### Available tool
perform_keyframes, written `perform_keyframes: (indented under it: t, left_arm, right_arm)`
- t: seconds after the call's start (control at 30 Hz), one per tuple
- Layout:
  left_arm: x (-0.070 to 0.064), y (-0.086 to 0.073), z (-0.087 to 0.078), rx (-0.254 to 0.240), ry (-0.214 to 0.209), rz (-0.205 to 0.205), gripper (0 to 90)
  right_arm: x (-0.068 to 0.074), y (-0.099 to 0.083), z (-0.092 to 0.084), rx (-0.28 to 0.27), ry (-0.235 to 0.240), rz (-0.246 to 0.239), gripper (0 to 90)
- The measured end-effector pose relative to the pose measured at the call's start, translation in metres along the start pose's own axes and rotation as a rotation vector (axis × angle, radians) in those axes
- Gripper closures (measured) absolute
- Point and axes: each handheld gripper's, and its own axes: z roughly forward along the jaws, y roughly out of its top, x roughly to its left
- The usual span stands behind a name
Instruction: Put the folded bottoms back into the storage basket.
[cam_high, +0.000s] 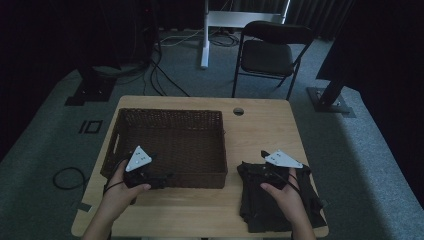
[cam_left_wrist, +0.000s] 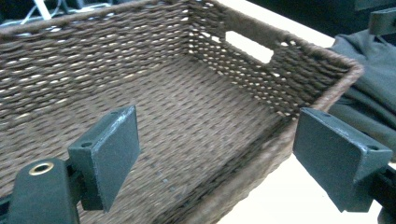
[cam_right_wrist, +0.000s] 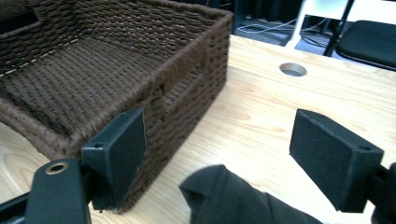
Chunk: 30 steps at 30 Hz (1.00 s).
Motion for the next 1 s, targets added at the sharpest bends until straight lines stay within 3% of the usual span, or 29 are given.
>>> perform_keyframes:
  t: [0.33,0.73,0.9,1.0]
  left_arm:
    - [-0.020,0.006,0.014,-0.013,-0.057,0.018,15.2]
    - [-0.050,0.010,0.036,0.001,-0.155,0.060,15.2]
    - [-0.061,0.011,0.044,0.010,-0.181,0.067,15.3]
    - [-0.069,0.011,0.050,0.004,-0.199,0.070,15.2]
  right_arm:
    - [-0.018,-0.013,-0.019,-0.005,-0.056,0.014,18.1]
    - [-0.037,-0.036,-0.043,-0.009,-0.116,0.054,18.1]
    - [-0.044,-0.044,-0.050,0.003,-0.104,0.061,13.7]
    - [-0.050,-0.049,-0.057,0.001,-0.133,0.072,13.7]
